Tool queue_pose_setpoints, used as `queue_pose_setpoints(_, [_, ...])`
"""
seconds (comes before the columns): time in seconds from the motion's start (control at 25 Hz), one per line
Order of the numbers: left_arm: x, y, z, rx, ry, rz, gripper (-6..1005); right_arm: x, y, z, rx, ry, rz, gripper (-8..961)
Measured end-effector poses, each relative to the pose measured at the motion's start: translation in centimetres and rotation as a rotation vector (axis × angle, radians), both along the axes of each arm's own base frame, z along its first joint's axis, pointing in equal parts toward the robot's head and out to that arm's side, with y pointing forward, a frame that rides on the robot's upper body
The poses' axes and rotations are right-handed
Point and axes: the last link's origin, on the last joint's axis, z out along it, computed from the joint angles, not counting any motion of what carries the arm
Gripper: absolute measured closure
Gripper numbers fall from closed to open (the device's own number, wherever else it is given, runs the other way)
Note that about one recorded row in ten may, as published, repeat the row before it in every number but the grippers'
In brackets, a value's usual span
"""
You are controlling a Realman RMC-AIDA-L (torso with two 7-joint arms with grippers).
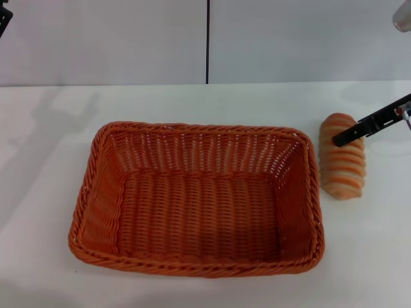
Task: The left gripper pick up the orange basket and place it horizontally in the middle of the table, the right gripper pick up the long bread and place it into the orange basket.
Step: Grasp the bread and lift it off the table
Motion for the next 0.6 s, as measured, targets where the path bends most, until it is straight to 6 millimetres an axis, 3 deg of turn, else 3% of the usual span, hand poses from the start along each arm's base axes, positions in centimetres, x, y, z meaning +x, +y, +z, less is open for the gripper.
queue_pose_setpoints(0.6, [-0.51, -0.91, 0.14, -0.004, -0.012, 0.002, 185, -0.06, -0.17, -0.37, -0.012, -0.007, -0.014, 343])
